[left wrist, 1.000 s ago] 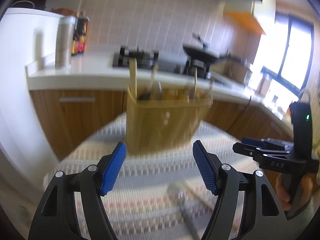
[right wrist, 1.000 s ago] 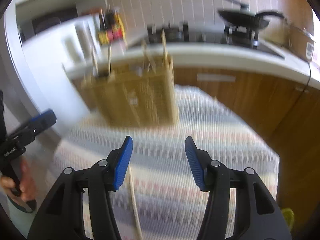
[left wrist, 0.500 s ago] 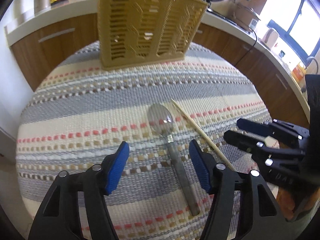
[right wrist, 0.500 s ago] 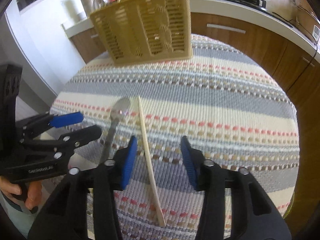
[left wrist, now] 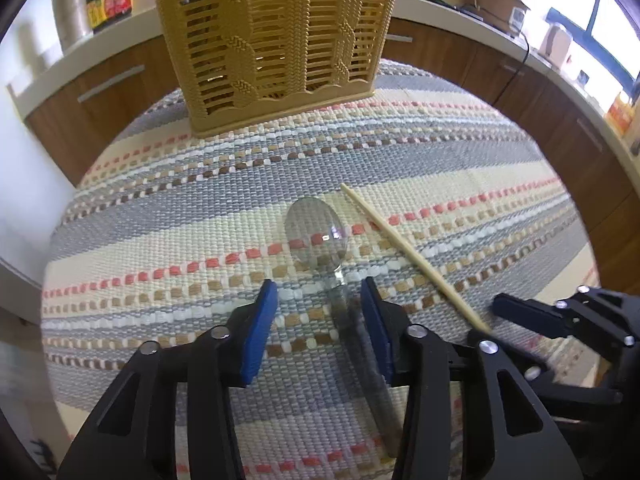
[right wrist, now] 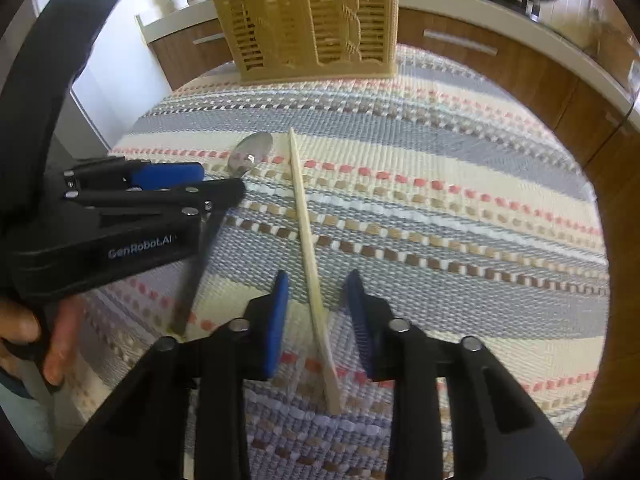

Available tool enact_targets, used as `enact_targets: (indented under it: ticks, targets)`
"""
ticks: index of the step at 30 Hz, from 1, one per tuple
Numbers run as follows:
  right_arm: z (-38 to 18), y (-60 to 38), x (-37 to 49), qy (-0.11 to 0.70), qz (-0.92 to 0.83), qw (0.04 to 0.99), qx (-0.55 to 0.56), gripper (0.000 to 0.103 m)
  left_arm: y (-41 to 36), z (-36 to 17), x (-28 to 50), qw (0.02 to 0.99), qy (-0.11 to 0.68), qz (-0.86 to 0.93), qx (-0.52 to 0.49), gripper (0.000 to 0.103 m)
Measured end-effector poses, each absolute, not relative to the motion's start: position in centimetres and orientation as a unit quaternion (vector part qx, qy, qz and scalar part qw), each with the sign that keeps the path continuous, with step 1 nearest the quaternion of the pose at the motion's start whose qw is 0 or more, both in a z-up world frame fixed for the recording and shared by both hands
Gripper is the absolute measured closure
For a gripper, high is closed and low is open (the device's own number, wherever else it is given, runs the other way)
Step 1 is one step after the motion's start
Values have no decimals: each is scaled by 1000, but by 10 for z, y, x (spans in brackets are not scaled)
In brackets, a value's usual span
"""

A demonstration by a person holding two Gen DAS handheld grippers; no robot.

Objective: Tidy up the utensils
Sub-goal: 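Grasp the last wooden chopstick with the right tool while the left tool grasps the clear spoon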

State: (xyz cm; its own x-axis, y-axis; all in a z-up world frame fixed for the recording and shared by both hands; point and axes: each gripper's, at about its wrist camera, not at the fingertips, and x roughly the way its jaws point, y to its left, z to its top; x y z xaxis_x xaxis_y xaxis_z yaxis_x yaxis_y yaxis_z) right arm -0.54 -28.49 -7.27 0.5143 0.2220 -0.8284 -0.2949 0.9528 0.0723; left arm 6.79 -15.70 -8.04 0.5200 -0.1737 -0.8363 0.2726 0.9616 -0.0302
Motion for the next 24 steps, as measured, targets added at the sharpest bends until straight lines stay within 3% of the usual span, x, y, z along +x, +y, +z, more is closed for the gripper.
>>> enact_targets:
  ticks: [4, 6, 7, 10, 21, 24]
  targets:
    - [-74, -283, -12, 464, 133, 874, -56, 97, -165, -83, 63, 875, 464, -116, 71, 65]
    - [-74, -285, -13, 465, 128, 874, -54, 98, -167, -83, 62, 878, 460, -111, 76, 73]
    - [-74, -286, -14, 466, 126, 874, -50, 98, -167, -83, 61, 879, 458, -112, 77, 86]
    - [-73, -290, -16, 472, 121, 873, -34, 98, -165, -83, 59, 879, 456, -115, 76, 92]
    - [-76, -308, -21, 495, 136, 857, 48, 97, -111, -77, 33, 868, 473, -152, 15, 92]
    - [-76, -313, -13, 507, 155, 844, 78, 91, -103, -77, 31, 862, 479, -165, 10, 92]
